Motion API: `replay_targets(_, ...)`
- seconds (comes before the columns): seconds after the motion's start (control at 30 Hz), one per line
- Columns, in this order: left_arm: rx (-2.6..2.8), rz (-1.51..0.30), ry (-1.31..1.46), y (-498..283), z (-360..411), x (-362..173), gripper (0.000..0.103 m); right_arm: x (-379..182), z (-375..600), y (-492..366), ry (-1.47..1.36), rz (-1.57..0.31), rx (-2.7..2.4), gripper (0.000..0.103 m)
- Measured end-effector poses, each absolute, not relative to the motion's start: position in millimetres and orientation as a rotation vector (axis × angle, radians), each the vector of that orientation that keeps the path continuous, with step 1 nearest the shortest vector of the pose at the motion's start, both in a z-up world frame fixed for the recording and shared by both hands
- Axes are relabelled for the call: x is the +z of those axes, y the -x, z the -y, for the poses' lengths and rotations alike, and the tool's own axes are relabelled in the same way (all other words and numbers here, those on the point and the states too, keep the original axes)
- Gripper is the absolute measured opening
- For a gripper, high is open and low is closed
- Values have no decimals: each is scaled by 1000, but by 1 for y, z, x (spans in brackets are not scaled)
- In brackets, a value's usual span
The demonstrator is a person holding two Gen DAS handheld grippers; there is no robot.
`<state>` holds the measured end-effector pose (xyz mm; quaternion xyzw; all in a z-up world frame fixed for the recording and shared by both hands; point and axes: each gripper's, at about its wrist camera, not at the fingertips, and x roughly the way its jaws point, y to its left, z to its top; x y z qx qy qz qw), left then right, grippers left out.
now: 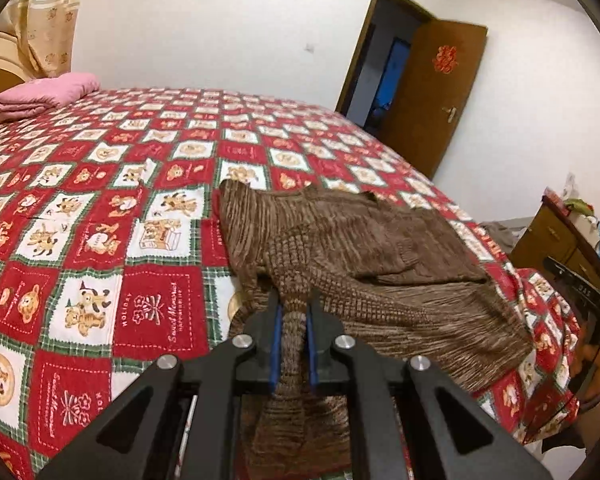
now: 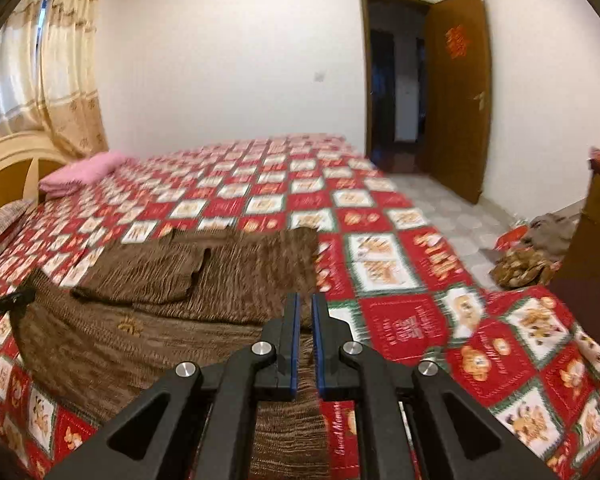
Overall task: Fold small clothes
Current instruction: 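Lift the hem with both grippers and fold it over toward the collar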
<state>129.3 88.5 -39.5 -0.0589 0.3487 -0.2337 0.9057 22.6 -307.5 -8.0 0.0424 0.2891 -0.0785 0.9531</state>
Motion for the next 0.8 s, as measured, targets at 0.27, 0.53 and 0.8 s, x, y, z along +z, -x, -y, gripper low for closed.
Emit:
replay_targets(0.27, -494, -748, 138, -123, -94, -61, 11, -45, 318, -41, -223, -758, -25, 14)
replay_targets(0.53, -485, -765, 154, -122, -96, -65, 11, -70, 293, -64, -64, -813, 0, 74)
replay_targets(0.8, -481, -778, 164, -124, -95, -69, 11, -102, 294, -79, 33, -889, -49, 34)
